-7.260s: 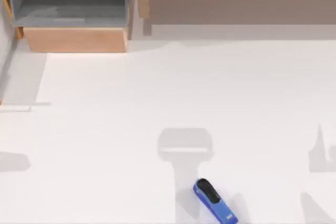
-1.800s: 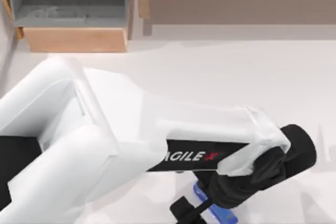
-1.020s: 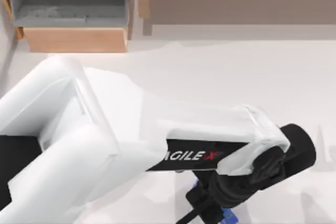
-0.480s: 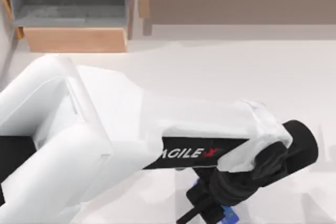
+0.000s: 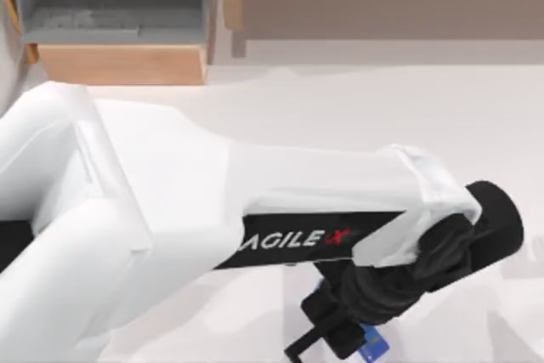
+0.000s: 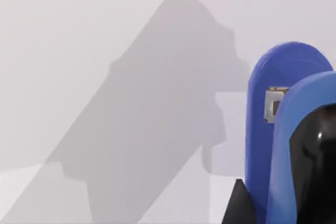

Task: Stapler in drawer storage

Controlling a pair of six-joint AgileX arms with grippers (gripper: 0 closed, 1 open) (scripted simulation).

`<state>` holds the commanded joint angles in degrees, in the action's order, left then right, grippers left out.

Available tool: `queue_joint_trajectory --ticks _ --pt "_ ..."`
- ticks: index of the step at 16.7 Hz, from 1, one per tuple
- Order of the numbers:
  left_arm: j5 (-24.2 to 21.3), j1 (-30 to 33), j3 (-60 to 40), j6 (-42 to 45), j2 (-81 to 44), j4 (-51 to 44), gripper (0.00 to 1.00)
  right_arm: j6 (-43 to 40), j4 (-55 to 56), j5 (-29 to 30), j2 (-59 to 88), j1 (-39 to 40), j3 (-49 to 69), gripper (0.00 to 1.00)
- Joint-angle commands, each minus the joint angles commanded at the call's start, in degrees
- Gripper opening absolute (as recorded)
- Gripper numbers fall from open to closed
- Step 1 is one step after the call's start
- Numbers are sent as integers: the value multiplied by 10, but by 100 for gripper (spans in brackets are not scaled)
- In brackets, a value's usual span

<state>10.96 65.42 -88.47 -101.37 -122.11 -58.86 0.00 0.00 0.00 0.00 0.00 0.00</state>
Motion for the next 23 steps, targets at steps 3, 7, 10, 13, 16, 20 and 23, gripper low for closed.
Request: queue_joint_trajectory --ticks 3,7,10,13,16,20,23 --pt "-10 5 1 15 10 -9 0 0 0 0 0 0 0 100" --pt "-26 -12 -1 83 25 -36 0 0 0 0 0 0 0 100" --pt "-17 -70 -16 179 28 -60 0 0 0 0 0 0 0 100" --pt "10 -169 -52 317 24 -73 0 0 0 0 0 0 0 100" --pt "43 -296 -107 487 22 -78 0 0 0 0 0 0 0 100" --pt "68 -471 -186 732 12 -72 0 0 0 0 0 0 0 100" --pt "57 -600 -243 907 0 -52 0 0 0 0 0 0 0 100"
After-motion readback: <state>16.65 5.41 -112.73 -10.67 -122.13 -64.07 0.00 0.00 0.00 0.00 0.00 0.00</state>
